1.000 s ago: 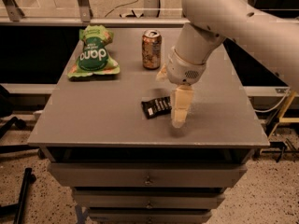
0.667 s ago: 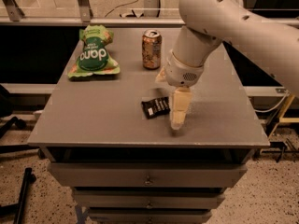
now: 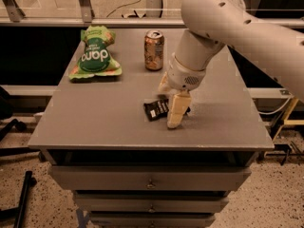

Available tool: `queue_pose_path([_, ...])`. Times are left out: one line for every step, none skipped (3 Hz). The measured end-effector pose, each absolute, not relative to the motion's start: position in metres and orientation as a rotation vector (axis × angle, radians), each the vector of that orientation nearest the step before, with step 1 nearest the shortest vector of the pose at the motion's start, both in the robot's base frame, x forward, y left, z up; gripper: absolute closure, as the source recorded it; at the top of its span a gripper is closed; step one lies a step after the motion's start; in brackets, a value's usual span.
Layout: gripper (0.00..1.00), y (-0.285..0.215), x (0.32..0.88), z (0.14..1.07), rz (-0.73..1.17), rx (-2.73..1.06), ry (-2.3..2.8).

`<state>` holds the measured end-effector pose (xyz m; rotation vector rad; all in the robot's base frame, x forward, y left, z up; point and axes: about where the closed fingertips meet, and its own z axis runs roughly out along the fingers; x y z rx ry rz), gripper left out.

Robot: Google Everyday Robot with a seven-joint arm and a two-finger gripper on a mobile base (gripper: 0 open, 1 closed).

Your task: Pick rxbar chocolate

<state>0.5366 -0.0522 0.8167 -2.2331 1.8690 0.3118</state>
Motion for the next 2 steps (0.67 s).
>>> queue_pose_path([0.61, -0.0522, 0.5368, 0.8203, 0.311, -2.232, 1.869])
queue_pose_path([0.84, -0.0523, 0.5368, 0.8281, 0.311, -2.232, 1.869])
